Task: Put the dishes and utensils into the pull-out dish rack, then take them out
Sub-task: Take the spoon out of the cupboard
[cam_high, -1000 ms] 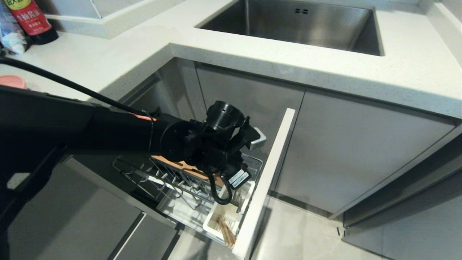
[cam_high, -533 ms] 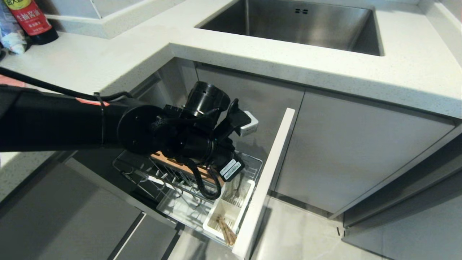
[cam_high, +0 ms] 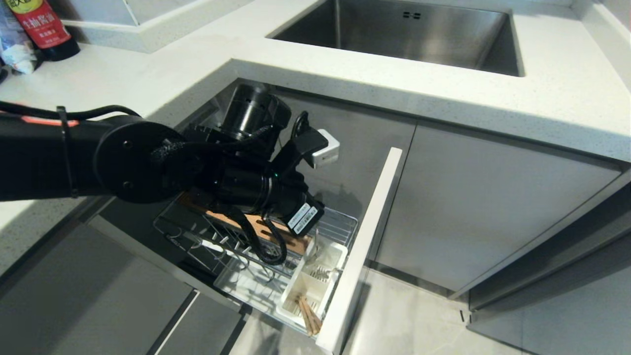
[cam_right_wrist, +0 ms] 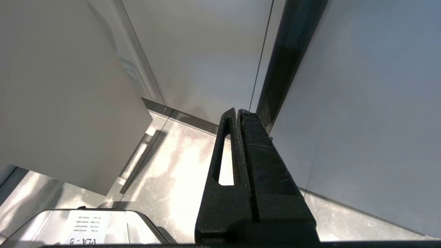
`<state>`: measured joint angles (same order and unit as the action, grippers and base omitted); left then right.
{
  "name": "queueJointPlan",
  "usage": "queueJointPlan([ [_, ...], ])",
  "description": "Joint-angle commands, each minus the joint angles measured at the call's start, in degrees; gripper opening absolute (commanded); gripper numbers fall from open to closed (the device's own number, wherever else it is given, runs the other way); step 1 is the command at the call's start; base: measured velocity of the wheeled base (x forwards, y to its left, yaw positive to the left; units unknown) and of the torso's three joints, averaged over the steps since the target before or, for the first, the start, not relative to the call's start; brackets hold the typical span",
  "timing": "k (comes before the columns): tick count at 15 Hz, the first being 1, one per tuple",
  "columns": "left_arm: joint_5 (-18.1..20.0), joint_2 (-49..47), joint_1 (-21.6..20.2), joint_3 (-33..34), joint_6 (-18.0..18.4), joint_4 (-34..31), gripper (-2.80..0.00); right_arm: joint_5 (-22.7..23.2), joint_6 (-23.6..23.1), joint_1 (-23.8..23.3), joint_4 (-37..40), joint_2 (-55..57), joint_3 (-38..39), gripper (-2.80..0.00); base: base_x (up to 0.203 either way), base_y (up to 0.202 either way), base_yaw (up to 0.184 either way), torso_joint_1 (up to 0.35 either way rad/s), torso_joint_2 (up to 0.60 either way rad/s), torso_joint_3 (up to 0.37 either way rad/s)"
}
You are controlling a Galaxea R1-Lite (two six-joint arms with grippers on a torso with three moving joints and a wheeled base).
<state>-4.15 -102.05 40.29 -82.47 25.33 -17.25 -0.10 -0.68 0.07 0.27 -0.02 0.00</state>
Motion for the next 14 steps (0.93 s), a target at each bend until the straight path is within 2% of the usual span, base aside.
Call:
queueJointPlan([
  [1,-0.07,2.00,-0.04,0.36,0.16,-0.07,-2.80,0.01,-0.02,0.01,0.00,0.02,0.00,-2.80,0.000,0.000,0.000,0.000,0.00,0.000],
  [4,0.02,4.27,-0.04,0.40,-1.41,-0.07,-2.80,0.01,-0.02,0.01,0.00,0.02,0.00,-2.80,0.000,0.000,0.000,0.000,0.00,0.000],
  [14,1.96,8.03,-0.48,0.38,-3.08,-0.02,-2.80,0.01,-0.02,0.01,0.00,0.00,0.00,-2.80,0.000,0.000,0.000,0.000,0.00,0.000],
])
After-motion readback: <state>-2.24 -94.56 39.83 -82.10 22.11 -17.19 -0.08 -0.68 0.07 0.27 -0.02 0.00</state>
